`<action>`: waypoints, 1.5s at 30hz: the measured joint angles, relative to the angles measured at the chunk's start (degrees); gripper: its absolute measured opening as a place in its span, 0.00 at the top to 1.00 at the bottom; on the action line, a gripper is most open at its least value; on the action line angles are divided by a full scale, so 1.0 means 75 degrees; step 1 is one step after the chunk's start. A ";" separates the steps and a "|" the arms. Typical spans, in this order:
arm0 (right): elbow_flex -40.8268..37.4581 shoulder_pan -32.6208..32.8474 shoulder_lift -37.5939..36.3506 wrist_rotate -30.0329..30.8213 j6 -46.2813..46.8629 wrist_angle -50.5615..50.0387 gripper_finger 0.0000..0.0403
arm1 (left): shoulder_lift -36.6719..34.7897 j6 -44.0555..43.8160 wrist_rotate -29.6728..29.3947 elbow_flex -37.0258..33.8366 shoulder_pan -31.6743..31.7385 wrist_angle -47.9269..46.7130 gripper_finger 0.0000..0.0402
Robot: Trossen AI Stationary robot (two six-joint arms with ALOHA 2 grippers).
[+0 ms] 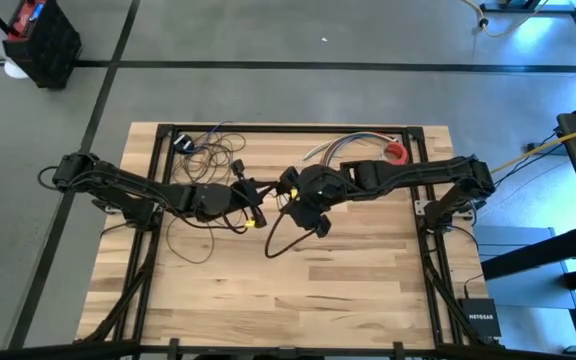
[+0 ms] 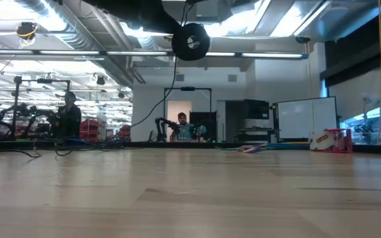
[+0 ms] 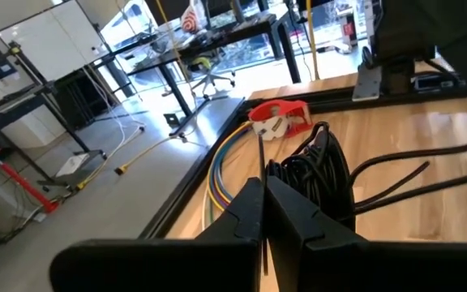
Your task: Coiling cords
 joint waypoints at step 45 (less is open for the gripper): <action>-0.0343 -0.0356 -0.0727 0.3418 0.4631 -0.2115 0.99 | -0.0173 -0.0093 0.0035 0.0029 -0.0271 0.0245 1.00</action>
